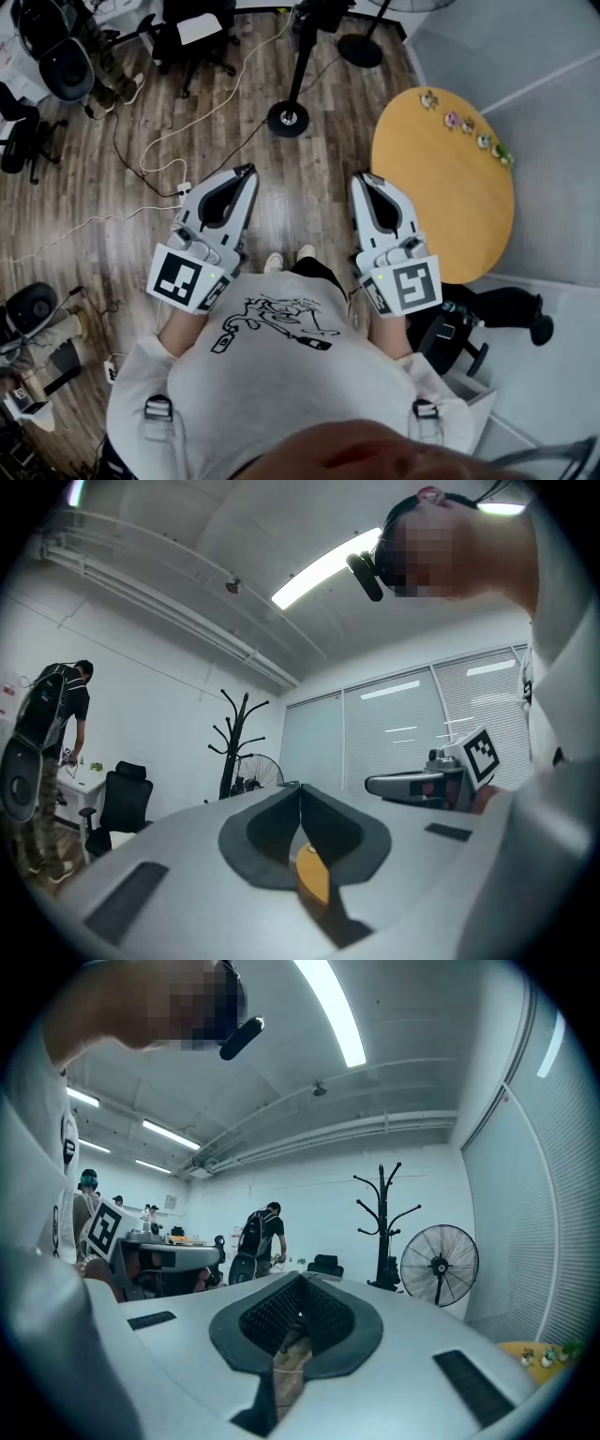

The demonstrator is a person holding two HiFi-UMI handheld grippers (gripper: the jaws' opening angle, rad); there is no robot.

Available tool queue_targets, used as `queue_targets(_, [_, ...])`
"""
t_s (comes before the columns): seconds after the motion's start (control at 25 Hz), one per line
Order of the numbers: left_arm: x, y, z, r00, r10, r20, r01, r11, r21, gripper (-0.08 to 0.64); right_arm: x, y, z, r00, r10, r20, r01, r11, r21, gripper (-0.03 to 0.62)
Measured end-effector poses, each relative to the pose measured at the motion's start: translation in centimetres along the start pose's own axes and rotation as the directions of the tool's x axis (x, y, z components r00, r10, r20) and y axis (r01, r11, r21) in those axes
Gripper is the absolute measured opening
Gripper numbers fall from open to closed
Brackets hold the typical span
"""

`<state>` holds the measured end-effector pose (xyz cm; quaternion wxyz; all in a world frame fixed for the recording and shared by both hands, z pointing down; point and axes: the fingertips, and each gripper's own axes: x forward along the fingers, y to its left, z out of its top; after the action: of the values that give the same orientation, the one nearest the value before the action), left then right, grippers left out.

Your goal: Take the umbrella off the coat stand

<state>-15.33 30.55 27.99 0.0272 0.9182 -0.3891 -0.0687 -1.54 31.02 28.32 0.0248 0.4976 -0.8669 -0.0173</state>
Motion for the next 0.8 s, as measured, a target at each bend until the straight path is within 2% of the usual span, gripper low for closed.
queue_targets(0.4, [1.2, 0.5, -0.3, 1.000, -0.005, 0.005, 0.005, 1.000, 0.001, 0.009, 0.7, -0.9, -0.6, 1.000, -0.007, -0.006, 0.007, 1.000, 0.004, 0.017])
queue_targets(0.8, [5.2, 1.5, -0.6, 1.000, -0.015, 0.004, 0.015, 1.000, 0.006, 0.009, 2.6, -4.5, -1.1, 1.000, -0.019, -0.006, 0.019, 1.000, 0.010, 0.017])
